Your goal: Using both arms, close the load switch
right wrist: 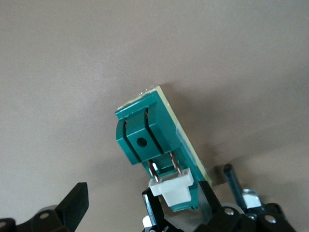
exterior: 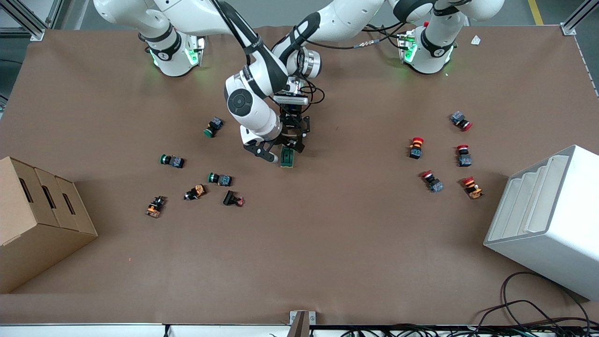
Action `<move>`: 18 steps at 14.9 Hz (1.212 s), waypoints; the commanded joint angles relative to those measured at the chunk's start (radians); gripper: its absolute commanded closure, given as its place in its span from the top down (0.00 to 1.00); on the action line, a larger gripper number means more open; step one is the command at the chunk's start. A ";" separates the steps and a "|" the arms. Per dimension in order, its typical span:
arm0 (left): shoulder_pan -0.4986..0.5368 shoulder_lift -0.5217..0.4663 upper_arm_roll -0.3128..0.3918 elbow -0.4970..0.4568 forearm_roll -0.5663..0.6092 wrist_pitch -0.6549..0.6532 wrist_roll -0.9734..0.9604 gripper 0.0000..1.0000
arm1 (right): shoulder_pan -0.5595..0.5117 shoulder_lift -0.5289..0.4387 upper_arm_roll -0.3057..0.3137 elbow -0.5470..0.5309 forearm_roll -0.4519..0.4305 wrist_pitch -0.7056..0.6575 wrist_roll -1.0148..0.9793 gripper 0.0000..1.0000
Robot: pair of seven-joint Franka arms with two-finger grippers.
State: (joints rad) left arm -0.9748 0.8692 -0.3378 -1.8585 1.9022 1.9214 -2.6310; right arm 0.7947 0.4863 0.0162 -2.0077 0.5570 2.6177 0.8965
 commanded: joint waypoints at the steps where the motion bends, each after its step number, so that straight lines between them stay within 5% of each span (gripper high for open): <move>1: -0.010 0.034 0.005 0.015 0.005 0.007 -0.020 1.00 | 0.031 0.020 -0.007 -0.014 0.046 0.067 0.007 1.00; 18: -0.022 0.050 0.003 0.013 -0.005 0.005 -0.006 1.00 | 0.041 0.029 -0.018 -0.013 0.063 0.024 0.010 1.00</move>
State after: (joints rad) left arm -0.9814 0.8726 -0.3337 -1.8569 1.9023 1.9172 -2.6197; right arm 0.8164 0.5214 0.0122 -2.0111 0.6063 2.6406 0.8986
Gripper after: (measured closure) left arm 0.000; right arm 0.000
